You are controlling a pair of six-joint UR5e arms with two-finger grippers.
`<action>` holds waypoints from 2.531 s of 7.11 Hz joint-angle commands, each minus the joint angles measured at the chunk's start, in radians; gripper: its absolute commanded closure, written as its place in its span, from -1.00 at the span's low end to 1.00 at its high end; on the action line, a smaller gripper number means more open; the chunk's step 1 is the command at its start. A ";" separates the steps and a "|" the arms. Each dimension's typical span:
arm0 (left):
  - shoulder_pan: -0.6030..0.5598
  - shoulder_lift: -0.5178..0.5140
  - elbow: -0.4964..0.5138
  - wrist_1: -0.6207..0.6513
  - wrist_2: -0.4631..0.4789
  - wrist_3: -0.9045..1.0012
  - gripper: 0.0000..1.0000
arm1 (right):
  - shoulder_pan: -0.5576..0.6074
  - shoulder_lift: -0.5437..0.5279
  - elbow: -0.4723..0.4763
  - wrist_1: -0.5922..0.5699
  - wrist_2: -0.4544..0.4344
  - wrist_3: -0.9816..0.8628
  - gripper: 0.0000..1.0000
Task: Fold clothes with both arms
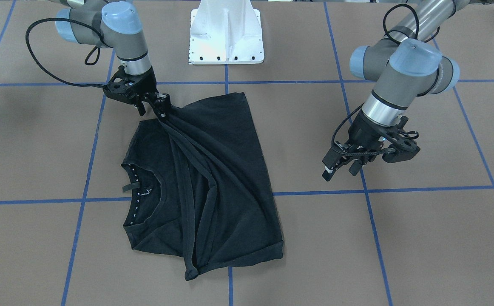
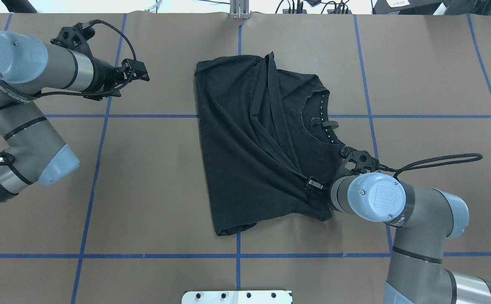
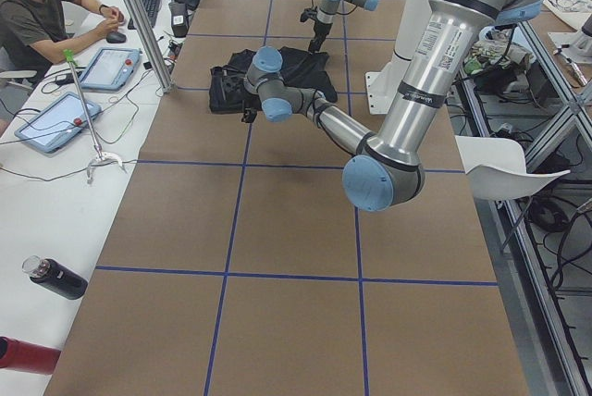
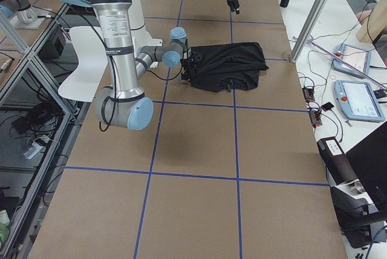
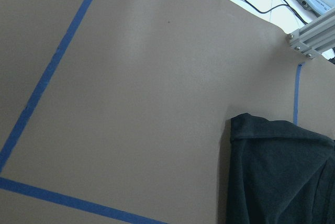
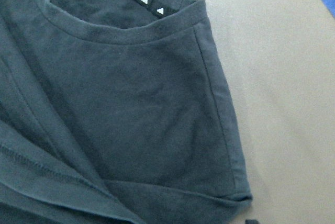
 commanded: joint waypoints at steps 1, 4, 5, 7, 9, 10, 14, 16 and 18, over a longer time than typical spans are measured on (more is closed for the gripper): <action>0.000 0.000 0.001 0.000 0.000 0.000 -0.98 | -0.002 -0.001 -0.014 -0.002 -0.029 0.001 -0.52; 0.000 0.001 0.001 0.000 0.000 0.000 -0.98 | -0.001 0.004 -0.050 0.001 -0.040 -0.009 -0.47; 0.000 0.000 0.001 0.000 0.000 0.000 -0.98 | 0.002 0.004 -0.048 -0.001 -0.039 -0.011 -0.45; 0.000 0.000 0.001 0.000 0.000 -0.002 -0.98 | 0.016 0.002 -0.031 -0.010 -0.034 -0.012 -0.37; 0.000 0.000 0.000 0.000 0.000 -0.005 -0.98 | 0.012 0.005 -0.042 -0.012 -0.035 -0.012 -0.09; 0.000 0.000 -0.002 0.000 0.000 -0.005 -0.98 | 0.010 0.005 -0.044 -0.012 -0.037 -0.009 -0.02; 0.000 0.000 -0.003 0.000 0.000 -0.003 -0.98 | 0.010 0.007 -0.040 -0.012 -0.037 -0.002 1.00; 0.000 0.000 -0.002 0.000 0.000 -0.005 -0.98 | 0.010 0.007 -0.031 -0.013 -0.035 0.000 1.00; 0.003 0.000 -0.022 -0.008 0.002 -0.104 -0.98 | 0.015 -0.008 0.024 -0.047 -0.037 0.001 1.00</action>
